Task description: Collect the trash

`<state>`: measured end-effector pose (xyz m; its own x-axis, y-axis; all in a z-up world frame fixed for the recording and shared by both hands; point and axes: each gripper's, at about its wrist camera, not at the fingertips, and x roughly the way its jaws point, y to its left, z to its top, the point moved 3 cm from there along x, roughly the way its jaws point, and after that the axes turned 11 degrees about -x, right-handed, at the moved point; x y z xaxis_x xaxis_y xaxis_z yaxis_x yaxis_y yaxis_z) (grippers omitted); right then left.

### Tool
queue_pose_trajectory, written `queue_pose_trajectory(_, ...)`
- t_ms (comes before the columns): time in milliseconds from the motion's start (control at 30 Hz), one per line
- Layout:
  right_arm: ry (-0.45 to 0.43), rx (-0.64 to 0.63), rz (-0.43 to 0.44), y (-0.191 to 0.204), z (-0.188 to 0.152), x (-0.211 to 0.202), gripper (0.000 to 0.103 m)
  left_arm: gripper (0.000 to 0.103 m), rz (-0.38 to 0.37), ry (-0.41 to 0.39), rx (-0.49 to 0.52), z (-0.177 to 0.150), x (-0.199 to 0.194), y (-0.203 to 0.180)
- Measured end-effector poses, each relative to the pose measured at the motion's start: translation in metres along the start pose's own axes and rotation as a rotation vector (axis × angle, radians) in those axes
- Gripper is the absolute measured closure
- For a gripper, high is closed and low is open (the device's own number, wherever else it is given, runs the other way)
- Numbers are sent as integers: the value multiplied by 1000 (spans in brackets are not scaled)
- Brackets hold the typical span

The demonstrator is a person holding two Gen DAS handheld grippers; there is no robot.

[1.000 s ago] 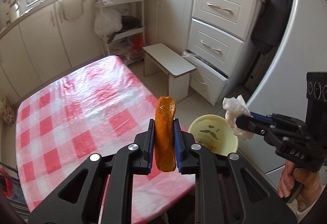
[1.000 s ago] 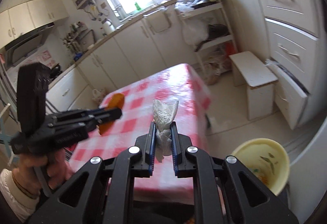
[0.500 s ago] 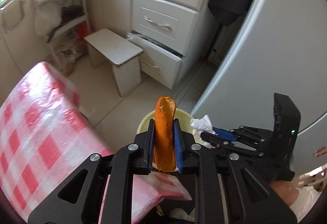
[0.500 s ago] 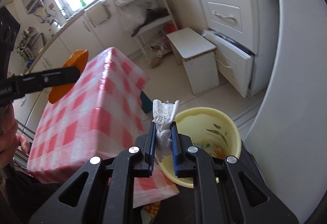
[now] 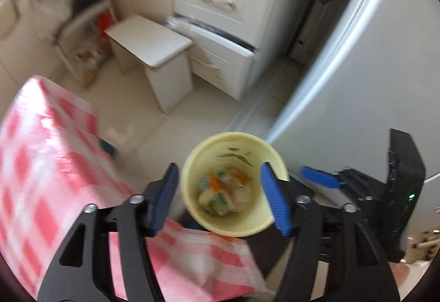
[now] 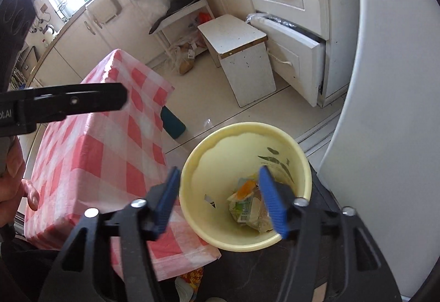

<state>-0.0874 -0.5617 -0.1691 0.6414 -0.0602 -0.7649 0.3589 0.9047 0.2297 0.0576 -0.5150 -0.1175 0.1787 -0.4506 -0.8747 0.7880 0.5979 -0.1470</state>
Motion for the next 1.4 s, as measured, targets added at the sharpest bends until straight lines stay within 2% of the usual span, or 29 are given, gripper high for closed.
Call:
queue_pose_trajectory(67, -5, 3, -19, 3, -3, -8, 26, 23, 50, -66, -18, -2, -21, 7)
queue_pose_trajectory(133, -11, 0, -40, 8, -8, -19, 20, 15, 97, -135, -54, -7, -46, 15)
queue_pose_trajectory(167, -11, -6, -51, 12, -9, -23, 15, 13, 120, -177, -81, -9, -61, 21)
queue_pose_trajectory(300, -31, -45, -114, 27, -19, -49, 12, 9, 181, -303, -179, -28, -117, 38)
queue_pose_trajectory(467, -147, -137, -180, 50, -20, -99, 10, 8, 219, -412, -252, -62, -174, 47)
queue_pose_trajectory(533, -211, -168, -202, 60, -18, -120, 9, 7, 233, -431, -260, -74, -188, 47)
queue_pose_trajectory(767, -426, -159, -147, 89, -9, -183, 8, 7, 284, -478, -261, -117, -229, 37)
queue_pose_trajectory(900, -544, -214, -147, 113, -10, -213, 7, 7, 321, -511, -270, -133, -252, 33)
queue_pose_trajectory(967, -559, -250, -176, 124, -11, -221, 7, 7, 337, -528, -276, -137, -260, 32)
queue_pose_trajectory(1133, -586, -282, -182, 136, -14, -233, 7, 7, 364, -567, -301, -146, -279, 28)
queue_pose_trajectory(1267, -585, -285, -188, 137, -13, -235, 7, 7, 399, -592, -301, -149, -290, 23)
queue_pose_trajectory(1400, -567, -278, -236, 137, -13, -235, 7, 7, 416, -606, -295, -151, -296, 19)
